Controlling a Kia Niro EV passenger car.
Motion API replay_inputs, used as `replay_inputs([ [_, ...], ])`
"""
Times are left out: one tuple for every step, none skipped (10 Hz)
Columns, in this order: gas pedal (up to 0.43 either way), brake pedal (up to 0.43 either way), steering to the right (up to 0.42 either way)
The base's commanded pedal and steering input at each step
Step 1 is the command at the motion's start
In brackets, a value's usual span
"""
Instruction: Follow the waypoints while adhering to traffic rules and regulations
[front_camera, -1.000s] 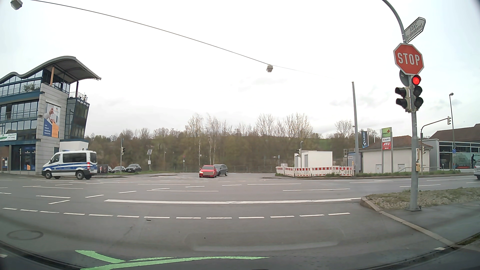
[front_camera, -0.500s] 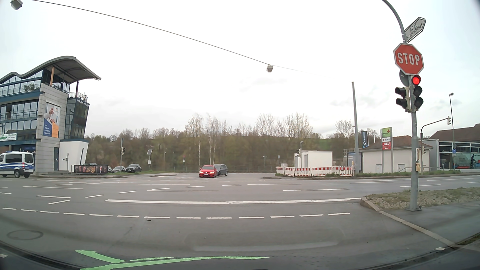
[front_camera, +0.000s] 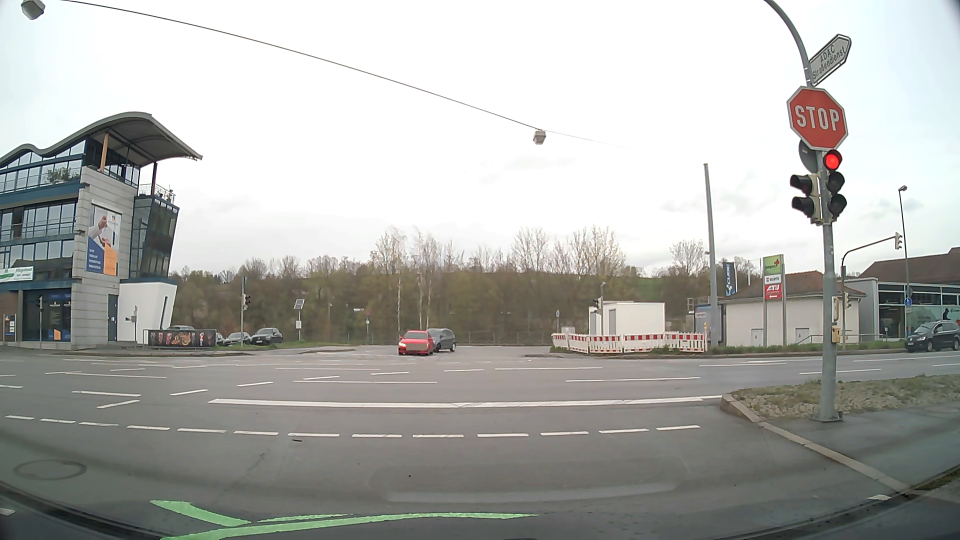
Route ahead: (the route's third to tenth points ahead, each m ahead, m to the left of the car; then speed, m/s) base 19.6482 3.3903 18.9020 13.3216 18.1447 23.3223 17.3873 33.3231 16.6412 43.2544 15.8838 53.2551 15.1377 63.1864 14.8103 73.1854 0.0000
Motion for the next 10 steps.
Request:
replay_inputs([
  [0.0, 0.402, -0.073],
  [0.0, 0.409, -0.073],
  [0.0, 0.402, -0.073],
  [0.0, 0.409, -0.073],
  [0.0, 0.402, -0.073],
  [0.0, 0.409, -0.073],
  [0.0, 0.402, -0.073],
  [0.0, 0.409, -0.073],
  [0.0, 0.402, -0.073],
  [0.0, 0.409, -0.073],
])
